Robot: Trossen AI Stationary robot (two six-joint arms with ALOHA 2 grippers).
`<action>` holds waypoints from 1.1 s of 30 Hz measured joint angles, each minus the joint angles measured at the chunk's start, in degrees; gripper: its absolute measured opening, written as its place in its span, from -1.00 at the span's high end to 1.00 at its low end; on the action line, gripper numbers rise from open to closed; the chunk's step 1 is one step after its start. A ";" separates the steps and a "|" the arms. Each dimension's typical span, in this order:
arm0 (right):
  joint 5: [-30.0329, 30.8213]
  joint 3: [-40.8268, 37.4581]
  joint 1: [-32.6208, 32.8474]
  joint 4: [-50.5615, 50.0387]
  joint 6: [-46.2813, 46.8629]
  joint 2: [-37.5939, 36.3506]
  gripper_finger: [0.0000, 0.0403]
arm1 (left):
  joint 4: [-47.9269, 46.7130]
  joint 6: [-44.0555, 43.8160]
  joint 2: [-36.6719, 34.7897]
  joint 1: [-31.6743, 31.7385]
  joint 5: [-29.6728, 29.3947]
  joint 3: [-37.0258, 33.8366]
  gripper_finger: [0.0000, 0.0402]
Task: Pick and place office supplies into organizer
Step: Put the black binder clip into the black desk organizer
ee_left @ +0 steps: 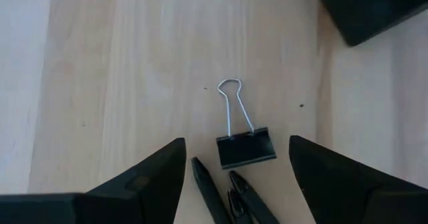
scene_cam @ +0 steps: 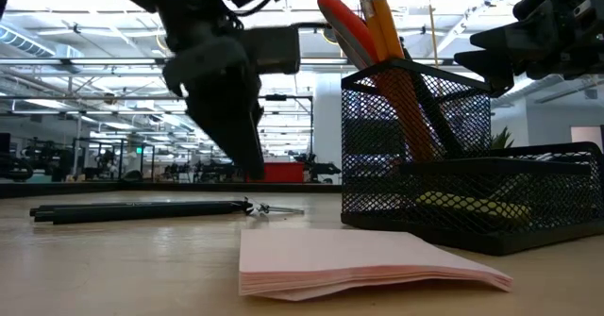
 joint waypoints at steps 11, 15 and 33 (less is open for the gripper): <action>0.00 0.00 0.00 0.04 -0.01 0.02 0.09 | 1.37 -1.45 4.27 0.60 0.89 0.00 -0.35; -0.02 0.01 0.00 0.00 -0.02 0.02 0.09 | 1.32 -1.31 4.23 0.60 0.90 0.00 -0.35; 0.00 0.02 0.00 0.02 -0.02 0.02 0.09 | 1.43 -1.99 4.23 1.09 1.67 0.00 -0.11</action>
